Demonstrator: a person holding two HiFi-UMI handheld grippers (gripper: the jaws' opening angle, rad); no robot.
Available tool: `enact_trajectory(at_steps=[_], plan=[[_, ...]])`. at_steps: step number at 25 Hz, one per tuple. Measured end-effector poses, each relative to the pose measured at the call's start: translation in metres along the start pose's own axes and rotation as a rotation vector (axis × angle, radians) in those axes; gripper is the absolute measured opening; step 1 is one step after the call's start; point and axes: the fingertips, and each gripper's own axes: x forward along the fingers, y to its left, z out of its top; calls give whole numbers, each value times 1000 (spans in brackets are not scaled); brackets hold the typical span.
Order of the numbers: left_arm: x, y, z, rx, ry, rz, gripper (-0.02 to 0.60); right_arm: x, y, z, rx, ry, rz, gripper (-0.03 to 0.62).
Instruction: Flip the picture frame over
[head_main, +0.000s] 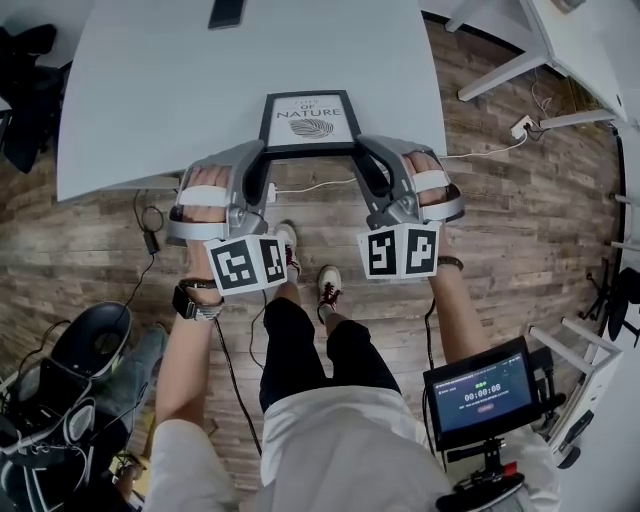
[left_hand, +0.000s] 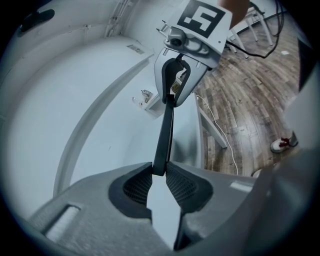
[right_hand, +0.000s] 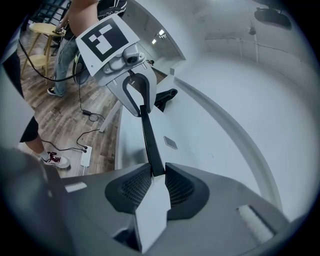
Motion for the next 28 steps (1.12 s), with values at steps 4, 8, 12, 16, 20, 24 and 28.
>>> enact_trajectory(at_steps=[4,8,12,16,20,24,28], plan=[[-1,4,1,-20,10,-10,81,-1,-2,2,25,4,21,87],[-9,7,0,-37,12,-23,81,-4,-5,9,49,1,47,89],[-9,16,4,-77,9,-55,81,-5,-15,12,100,-9,77,91],[9,25,4,-92,3,-100,83,12,-24,3,128,-10,101,92],[2,42,14,-101,5,-151,83,4,-41,7,163,-11,137,92],[-10,58,23,-135,-2,-193,83,-7,-55,14,209,-2,181,92],[1,54,18,-165,-14,-226,84,3,-51,10,229,16,211,92]])
